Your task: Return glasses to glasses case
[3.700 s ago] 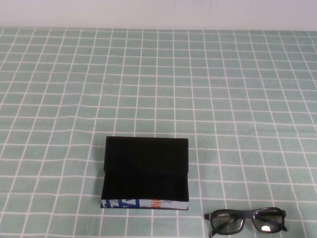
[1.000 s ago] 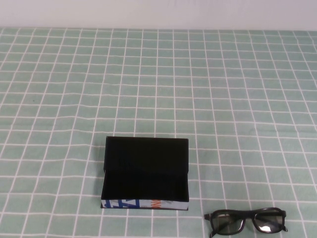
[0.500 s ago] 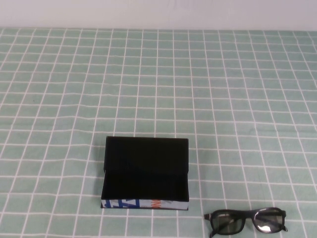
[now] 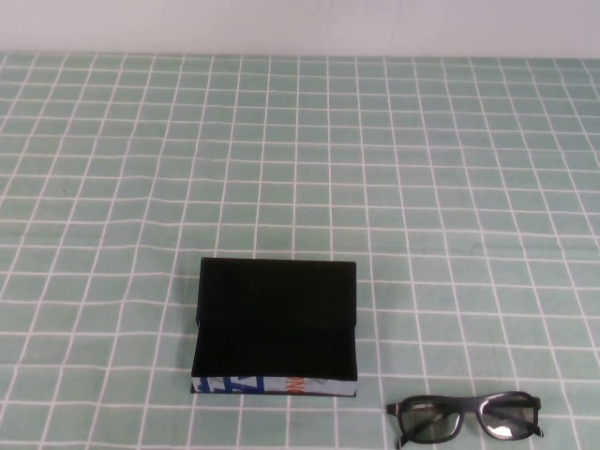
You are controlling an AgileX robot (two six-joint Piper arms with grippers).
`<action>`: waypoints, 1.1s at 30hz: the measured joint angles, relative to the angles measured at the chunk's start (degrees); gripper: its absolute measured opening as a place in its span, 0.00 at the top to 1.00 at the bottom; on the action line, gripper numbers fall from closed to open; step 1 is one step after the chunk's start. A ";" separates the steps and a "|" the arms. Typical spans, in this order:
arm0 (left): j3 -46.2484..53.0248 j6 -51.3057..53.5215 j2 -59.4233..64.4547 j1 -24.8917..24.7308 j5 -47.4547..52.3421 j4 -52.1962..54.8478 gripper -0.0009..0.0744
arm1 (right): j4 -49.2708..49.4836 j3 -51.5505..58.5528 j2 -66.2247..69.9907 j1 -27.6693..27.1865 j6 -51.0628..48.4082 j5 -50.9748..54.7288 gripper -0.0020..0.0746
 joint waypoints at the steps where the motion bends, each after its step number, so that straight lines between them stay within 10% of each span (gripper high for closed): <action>1: -1.72 0.00 1.34 0.00 4.13 -0.69 1.00 | -0.49 -2.75 2.37 0.00 -1.31 5.53 0.99; 9: -8.37 -3.38 10.41 0.00 34.38 -1.38 1.00 | -1.80 -11.45 20.20 0.48 -3.25 36.55 0.99; 24: -8.10 -2.89 12.23 0.00 55.16 -1.40 1.00 | -10.55 -4.10 27.44 9.17 -8.22 57.96 0.99; 33: -8.01 14.67 27.13 0.00 71.11 -28.39 1.00 | -21.37 -6.29 42.42 19.35 -11.98 75.51 0.99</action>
